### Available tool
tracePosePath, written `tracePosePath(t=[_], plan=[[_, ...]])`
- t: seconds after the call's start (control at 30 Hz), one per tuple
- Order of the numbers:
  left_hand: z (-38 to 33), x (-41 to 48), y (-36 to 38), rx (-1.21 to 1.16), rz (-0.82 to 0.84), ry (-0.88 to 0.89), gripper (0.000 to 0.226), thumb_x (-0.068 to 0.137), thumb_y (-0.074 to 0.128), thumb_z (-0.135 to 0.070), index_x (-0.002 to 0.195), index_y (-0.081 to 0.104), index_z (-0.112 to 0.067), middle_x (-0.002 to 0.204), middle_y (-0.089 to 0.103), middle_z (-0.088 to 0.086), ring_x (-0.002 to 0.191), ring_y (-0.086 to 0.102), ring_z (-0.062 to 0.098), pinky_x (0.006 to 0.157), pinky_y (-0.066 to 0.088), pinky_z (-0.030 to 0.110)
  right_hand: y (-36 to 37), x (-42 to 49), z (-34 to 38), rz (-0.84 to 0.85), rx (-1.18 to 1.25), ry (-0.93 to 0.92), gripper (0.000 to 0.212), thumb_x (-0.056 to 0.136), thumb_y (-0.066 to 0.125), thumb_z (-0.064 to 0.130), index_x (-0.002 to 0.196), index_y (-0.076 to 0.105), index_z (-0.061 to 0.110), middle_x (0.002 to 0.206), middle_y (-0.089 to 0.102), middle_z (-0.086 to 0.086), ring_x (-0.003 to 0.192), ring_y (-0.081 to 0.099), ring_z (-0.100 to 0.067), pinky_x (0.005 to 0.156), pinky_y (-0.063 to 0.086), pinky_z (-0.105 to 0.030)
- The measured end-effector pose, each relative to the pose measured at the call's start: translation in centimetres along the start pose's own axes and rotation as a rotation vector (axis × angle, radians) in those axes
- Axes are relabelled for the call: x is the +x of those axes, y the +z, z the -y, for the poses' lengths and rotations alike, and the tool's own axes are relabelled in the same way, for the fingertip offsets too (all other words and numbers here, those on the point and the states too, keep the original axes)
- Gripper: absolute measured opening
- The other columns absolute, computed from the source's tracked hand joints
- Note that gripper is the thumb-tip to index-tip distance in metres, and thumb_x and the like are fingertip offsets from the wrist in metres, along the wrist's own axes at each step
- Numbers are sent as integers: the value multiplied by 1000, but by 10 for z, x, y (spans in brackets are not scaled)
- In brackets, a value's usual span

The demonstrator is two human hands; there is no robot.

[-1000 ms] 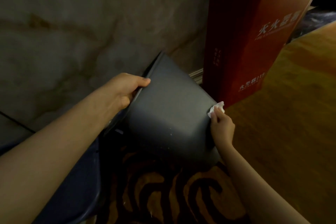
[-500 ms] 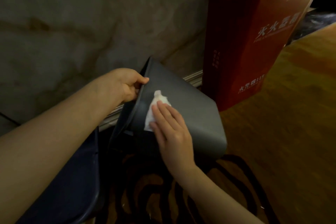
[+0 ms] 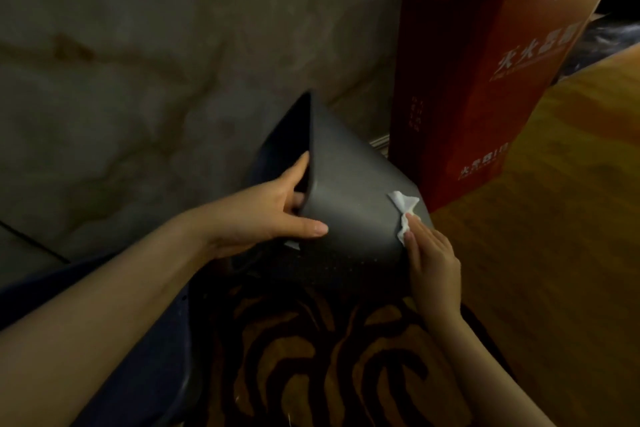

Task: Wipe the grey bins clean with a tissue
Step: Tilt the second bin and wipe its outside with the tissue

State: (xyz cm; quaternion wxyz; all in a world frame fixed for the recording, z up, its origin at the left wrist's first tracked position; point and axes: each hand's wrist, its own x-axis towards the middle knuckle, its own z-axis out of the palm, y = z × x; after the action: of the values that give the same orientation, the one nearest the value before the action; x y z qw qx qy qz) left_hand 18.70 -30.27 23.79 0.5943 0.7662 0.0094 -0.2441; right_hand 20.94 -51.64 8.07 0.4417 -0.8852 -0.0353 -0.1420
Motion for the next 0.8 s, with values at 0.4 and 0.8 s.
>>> tracePosePath(t=[0.4, 0.8], plan=[[-37, 21, 17, 23, -380, 223, 69, 88, 52, -2, 147, 18, -9, 88, 68, 0, 72, 68, 2, 78, 54, 19, -19, 10, 66, -78, 246, -156, 37, 92, 52, 17, 129, 52, 13, 131, 55, 2, 122, 46, -8, 102, 41, -30], [-74, 31, 24, 0, -426, 120, 20, 85, 58, -4, 104, 57, 0, 115, 60, 24, 110, 59, 34, 99, 47, 47, -23, 7, 97, -154, 135, -349, 42, 89, 57, 17, 130, 51, 13, 134, 52, 0, 127, 46, -15, 105, 38, -23]])
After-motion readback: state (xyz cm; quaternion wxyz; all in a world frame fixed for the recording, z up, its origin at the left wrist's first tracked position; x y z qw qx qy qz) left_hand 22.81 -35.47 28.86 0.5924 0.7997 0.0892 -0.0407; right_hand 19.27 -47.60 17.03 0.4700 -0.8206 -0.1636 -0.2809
